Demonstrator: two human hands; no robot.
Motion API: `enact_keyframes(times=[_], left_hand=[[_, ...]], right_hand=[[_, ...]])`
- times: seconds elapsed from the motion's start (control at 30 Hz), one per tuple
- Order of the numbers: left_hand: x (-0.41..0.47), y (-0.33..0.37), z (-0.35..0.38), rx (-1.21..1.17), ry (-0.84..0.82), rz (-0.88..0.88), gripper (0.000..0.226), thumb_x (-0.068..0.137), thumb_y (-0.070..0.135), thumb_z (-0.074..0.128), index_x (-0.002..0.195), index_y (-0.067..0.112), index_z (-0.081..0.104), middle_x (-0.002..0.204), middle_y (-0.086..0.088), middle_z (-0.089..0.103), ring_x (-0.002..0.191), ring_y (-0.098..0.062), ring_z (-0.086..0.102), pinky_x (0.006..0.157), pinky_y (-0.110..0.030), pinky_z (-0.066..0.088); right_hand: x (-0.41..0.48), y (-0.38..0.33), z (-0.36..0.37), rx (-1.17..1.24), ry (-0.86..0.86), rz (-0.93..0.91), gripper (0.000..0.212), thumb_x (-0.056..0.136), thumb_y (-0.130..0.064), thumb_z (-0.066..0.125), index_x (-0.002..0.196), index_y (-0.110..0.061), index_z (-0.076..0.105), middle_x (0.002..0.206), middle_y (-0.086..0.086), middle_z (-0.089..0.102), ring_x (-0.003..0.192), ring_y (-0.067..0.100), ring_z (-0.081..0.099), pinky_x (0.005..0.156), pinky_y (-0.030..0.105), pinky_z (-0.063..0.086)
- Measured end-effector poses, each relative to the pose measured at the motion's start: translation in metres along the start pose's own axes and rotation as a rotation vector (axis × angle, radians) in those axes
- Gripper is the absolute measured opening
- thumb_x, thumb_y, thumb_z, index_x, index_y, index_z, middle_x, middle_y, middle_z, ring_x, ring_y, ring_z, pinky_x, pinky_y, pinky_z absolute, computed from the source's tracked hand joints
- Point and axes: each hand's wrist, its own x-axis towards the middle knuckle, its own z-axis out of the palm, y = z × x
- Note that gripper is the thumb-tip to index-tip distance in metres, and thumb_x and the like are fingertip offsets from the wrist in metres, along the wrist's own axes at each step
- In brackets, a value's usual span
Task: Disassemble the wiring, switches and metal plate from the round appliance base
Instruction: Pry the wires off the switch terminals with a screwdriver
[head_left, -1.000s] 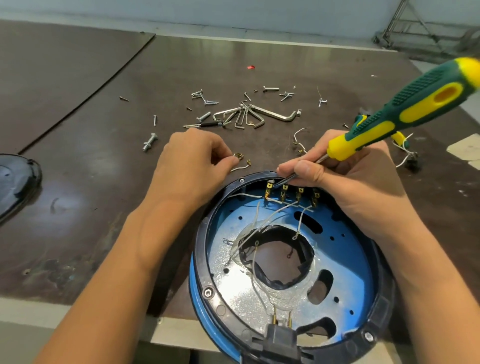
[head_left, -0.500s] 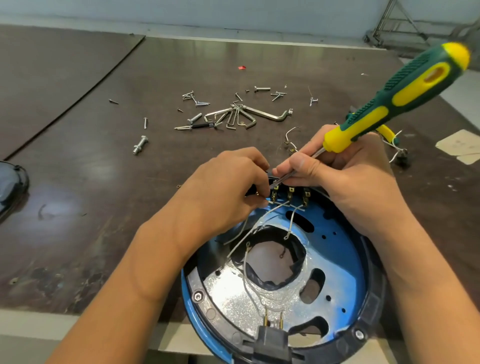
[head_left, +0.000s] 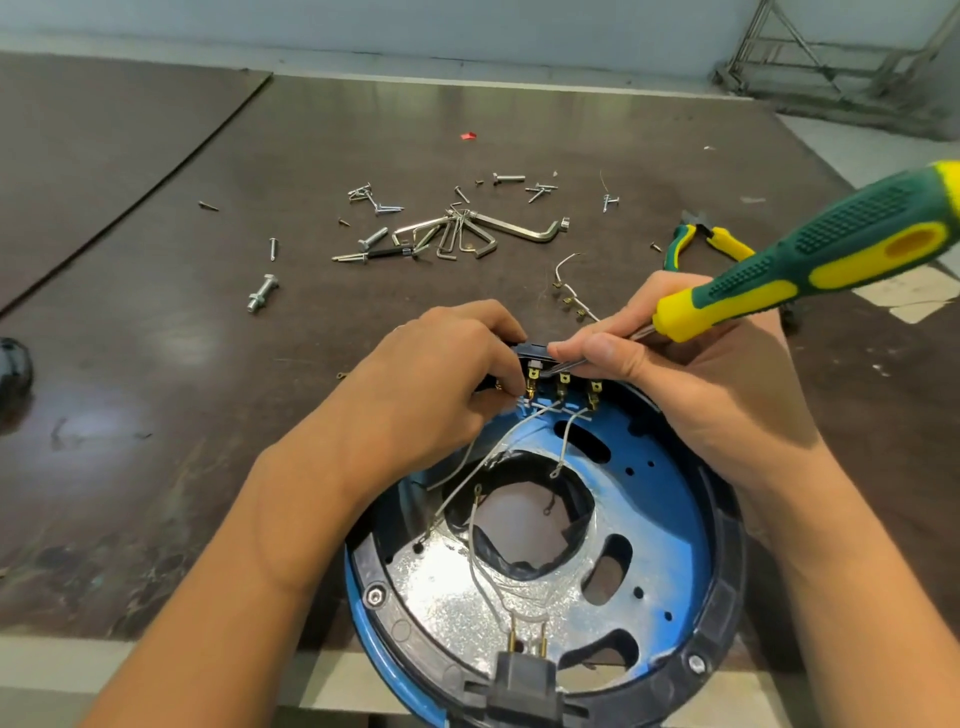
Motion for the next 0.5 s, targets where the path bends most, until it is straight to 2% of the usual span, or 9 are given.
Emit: enact_keyframes(times=[0.13,0.2,0.27,0.33,0.5], left_hand=[[-0.0002,0.0000,-0.0007,-0.003,-0.002,-0.012,0.018,0.086,0.018,0.072,0.094,0.033,0.078,0.125,0.016,0.056,0.105,-0.011,0.058,0.086,-0.041,0.052],[-0.0004,0.0003,-0.0016,0.000,-0.012,-0.016,0.019,0.086,0.017,0.072,0.094,0.034,0.077,0.126,0.017,0.055,0.105,-0.011,0.058,0.086,-0.040,0.052],[-0.0005,0.0010,-0.0021,0.001,-0.017,-0.020,0.020,0.087,0.016,0.071,0.095,0.034,0.077,0.126,0.017,0.054,0.105,-0.011,0.057,0.085,-0.040,0.052],[-0.0008,0.0018,-0.0022,0.004,-0.018,-0.025,0.020,0.087,0.016,0.071,0.095,0.034,0.076,0.126,0.018,0.054,0.105,-0.010,0.057,0.084,-0.039,0.052],[-0.0016,0.0026,-0.0019,0.000,-0.006,-0.029,0.023,0.087,0.016,0.070,0.094,0.037,0.075,0.125,0.020,0.053,0.104,-0.008,0.056,0.082,-0.038,0.052]], right_hand=[[0.0013,0.0020,-0.0009,-0.008,-0.028,-0.008,0.013,0.083,-0.010,0.082,0.083,-0.001,0.072,0.087,0.026,0.074,0.087,0.052,0.070,0.079,0.071,0.054],[0.0020,0.0027,-0.0021,-0.010,-0.031,-0.010,0.011,0.083,-0.012,0.082,0.081,-0.005,0.073,0.086,0.026,0.074,0.087,0.052,0.070,0.079,0.071,0.053],[0.0023,0.0038,-0.0027,0.001,-0.037,-0.003,0.010,0.082,-0.014,0.083,0.079,-0.010,0.074,0.086,0.028,0.073,0.089,0.054,0.069,0.080,0.073,0.052],[0.0027,0.0051,-0.0025,0.017,-0.043,0.009,0.012,0.081,-0.014,0.083,0.079,-0.007,0.073,0.087,0.032,0.071,0.089,0.055,0.068,0.081,0.073,0.053],[0.0050,0.0066,-0.0008,0.099,-0.034,0.079,0.012,0.079,-0.008,0.084,0.077,-0.006,0.073,0.086,0.033,0.070,0.088,0.044,0.075,0.083,0.051,0.064]])
